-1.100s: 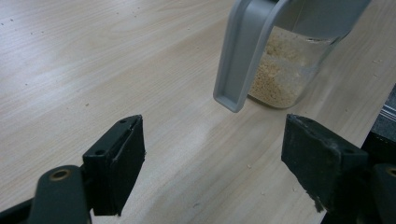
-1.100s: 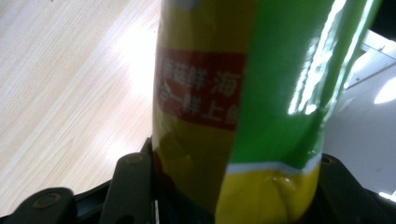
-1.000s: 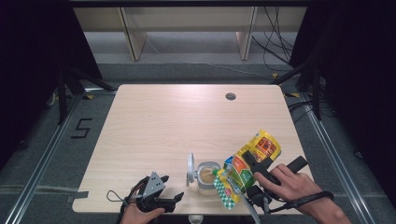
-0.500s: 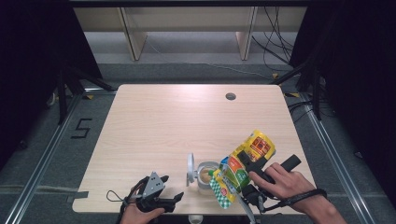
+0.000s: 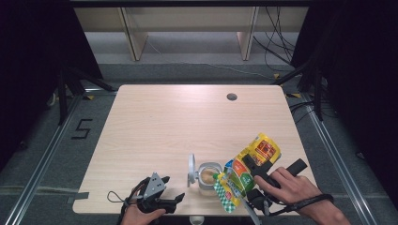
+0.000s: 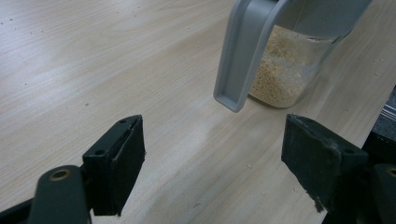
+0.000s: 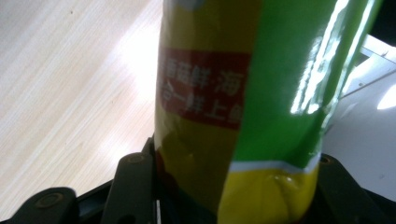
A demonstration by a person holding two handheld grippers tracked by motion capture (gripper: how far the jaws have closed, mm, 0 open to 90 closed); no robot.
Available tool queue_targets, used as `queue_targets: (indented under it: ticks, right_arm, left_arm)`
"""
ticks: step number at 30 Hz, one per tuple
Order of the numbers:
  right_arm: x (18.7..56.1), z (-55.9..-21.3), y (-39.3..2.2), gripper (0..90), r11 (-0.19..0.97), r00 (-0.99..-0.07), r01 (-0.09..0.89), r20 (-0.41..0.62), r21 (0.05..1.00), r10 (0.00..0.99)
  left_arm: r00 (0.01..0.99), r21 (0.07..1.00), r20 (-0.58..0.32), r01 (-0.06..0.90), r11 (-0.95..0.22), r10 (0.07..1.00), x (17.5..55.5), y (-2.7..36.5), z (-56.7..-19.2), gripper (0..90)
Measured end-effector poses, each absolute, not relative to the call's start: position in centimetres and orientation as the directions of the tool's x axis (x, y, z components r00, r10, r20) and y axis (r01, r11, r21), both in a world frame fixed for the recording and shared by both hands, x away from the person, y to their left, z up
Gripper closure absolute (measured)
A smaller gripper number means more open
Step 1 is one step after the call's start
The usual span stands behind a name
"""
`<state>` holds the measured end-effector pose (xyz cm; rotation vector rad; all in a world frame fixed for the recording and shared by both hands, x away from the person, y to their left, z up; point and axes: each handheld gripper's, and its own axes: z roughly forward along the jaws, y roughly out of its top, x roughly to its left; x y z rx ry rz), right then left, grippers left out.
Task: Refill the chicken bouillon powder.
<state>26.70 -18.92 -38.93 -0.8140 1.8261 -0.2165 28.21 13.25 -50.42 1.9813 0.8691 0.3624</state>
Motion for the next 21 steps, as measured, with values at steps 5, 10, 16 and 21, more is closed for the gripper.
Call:
queue_targets:
  ticks: [5,10,16,21]
  right_arm:
    - [26.7,-39.2,-18.6,56.0,0.756,-0.197,-0.430,-0.766,-0.494,-0.613]
    - [27.3,-39.3,-18.3,56.1,0.760,-0.195,-0.431,-0.772,-0.487,-0.606]
    - [27.8,-39.0,-18.7,56.2,0.753,-0.189,-0.431,-0.766,-0.497,-0.614]
    - [27.3,-39.0,-19.3,56.2,0.776,-0.211,-0.406,-0.777,-0.482,-0.593]
  left_arm:
    - [0.710,0.836,-0.084,0.432,-0.338,0.699,28.2,13.3,-50.4,21.2]
    - [0.717,0.829,-0.064,0.425,-0.363,0.694,28.3,13.5,-50.3,21.2]
    - [0.712,0.834,-0.069,0.425,-0.351,0.699,28.2,13.4,-50.3,21.2]
    - [0.710,0.836,-0.084,0.432,-0.338,0.700,28.2,13.3,-50.4,21.2]
